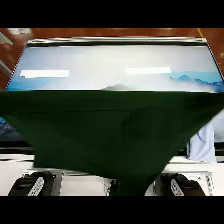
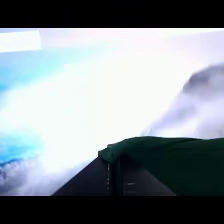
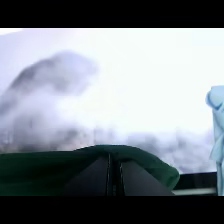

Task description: Fold the shirts.

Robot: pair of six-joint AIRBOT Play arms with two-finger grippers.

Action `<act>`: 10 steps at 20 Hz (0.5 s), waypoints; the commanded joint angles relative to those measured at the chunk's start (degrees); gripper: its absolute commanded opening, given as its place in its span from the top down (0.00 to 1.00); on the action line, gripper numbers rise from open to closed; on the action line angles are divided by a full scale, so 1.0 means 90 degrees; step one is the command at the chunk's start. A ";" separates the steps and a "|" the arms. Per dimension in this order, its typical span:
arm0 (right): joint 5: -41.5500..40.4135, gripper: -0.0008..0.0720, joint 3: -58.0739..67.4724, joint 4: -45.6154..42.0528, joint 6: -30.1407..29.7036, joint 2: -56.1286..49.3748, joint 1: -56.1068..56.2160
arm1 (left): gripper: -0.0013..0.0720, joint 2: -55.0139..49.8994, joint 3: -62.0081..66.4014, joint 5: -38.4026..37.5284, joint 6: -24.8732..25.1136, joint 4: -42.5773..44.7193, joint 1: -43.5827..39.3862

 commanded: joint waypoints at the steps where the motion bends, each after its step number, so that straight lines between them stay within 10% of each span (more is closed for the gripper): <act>1: -0.2023 0.92 -0.2137 0.0172 -0.0085 -0.0886 0.0284 | 0.93 -0.1105 -0.1260 0.1260 0.0136 -0.0080 -0.0056; 10: -0.8310 0.92 -0.2676 0.0342 -0.0083 -0.4265 0.1088 | 0.93 -0.5940 0.0165 0.4469 0.0138 -0.0770 -0.0078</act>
